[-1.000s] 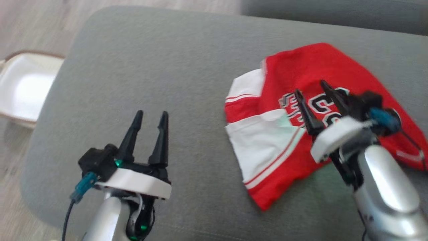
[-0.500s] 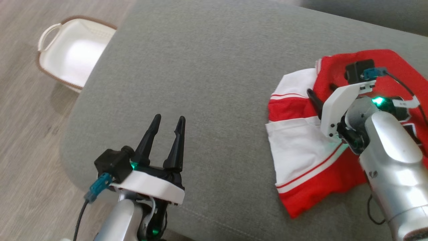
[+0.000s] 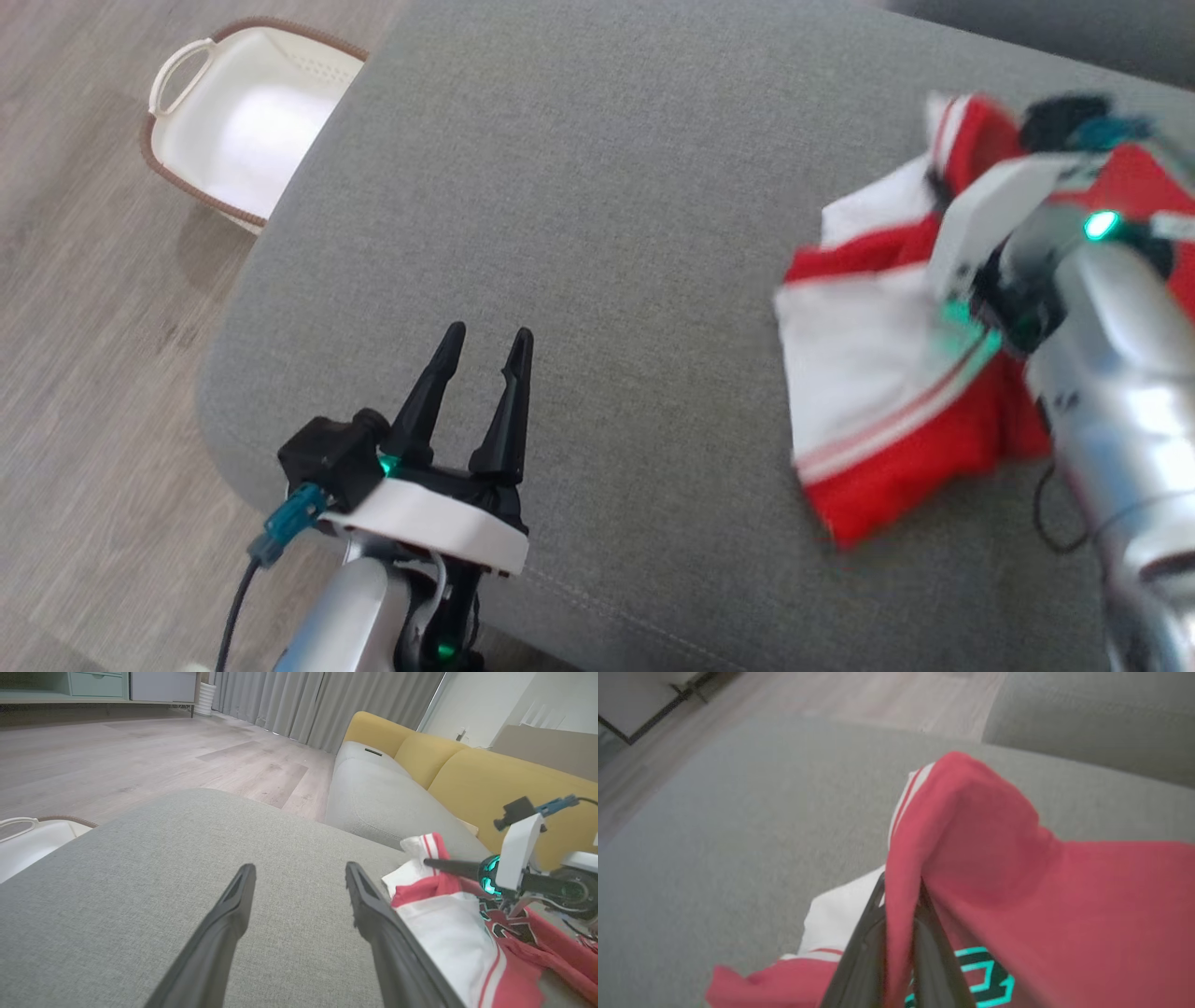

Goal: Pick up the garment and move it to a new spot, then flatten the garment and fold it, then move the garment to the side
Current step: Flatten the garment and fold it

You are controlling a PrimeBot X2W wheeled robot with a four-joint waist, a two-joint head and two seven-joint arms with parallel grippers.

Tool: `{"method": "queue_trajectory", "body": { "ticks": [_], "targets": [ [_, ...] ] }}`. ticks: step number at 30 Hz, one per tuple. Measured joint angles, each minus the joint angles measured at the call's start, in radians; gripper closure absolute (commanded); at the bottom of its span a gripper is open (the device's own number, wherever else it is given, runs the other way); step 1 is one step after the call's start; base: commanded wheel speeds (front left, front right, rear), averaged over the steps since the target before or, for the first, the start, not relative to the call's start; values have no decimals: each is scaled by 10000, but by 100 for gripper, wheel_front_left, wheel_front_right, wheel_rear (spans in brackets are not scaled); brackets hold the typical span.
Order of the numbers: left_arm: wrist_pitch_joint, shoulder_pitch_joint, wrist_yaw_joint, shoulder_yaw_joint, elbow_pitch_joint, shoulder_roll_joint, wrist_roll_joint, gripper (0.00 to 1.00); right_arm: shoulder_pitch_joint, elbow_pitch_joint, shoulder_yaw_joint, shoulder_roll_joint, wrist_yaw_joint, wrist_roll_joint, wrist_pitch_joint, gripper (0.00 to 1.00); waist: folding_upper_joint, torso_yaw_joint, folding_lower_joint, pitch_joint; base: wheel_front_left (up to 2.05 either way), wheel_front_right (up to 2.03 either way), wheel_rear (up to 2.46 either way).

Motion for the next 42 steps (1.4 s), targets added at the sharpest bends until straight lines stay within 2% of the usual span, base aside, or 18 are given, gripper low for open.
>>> {"method": "queue_trajectory", "body": {
  "ticks": [4, 7, 8, 9, 13, 17, 24, 29, 33, 38, 42],
  "targets": [
    [0, -69, 65, -10, -13, 0, -2, 0, -997, 675, -842, -63, 0, -512, -1078, 100, 0, 43, 0, 95, 0, 0, 0],
    [0, -180, 65, -6, -33, -2, -71, 0, -1513, 1342, -1244, -90, 0, -1028, -1361, 100, 0, 62, 0, 124, 0, 0, 0],
    [0, -183, 65, -6, -46, -2, -69, 0, -1588, 1570, -1258, -88, 0, -1191, -1392, 76, 0, 64, 0, 129, 0, 0, 0],
    [0, -182, 67, -6, -44, -2, -69, 0, -1600, 1795, -1294, -86, 0, -1377, -1396, 0, 0, 63, 0, 129, 0, 0, 0],
    [0, -183, 73, 8, -33, -2, -69, 0, -1569, 2372, -1557, -48, 0, -1678, -1778, 0, 0, 33, 0, 60, 0, 0, 0],
    [0, -185, 65, 251, -15, -10, -2, 0, -1564, 2403, -1455, 297, 0, -1868, -2362, 0, 0, -283, 0, -36, 0, 0, 0],
    [-2, -221, -58, 1223, 0, -10, 499, 0, -792, 1687, -412, 750, 0, -1425, -3670, 0, 0, -1330, 0, -340, 0, 0, 0],
    [-2, -429, -230, 1956, -19, -17, 761, 0, 351, 435, 539, 686, 0, -825, -4686, 0, 0, -2374, 0, -577, 0, 0, 0],
    [-2, -474, -309, 2336, -29, -19, 918, 0, 963, -583, 725, 372, 0, -569, -5099, 0, 0, -3039, 0, -692, 0, 0, 0],
    [-2, -574, -443, 2901, -42, -36, 1012, 0, 2445, -2497, 46, -15, 0, -502, -5352, 0, 0, -4103, 0, -843, 0, 0, 0],
    [-2, -575, -546, 3233, -12, -40, 1091, 0, 4143, -4079, -978, 203, 0, -940, -5354, 0, 0, -4839, 0, -918, 0, 0, 0]
  ]
}}
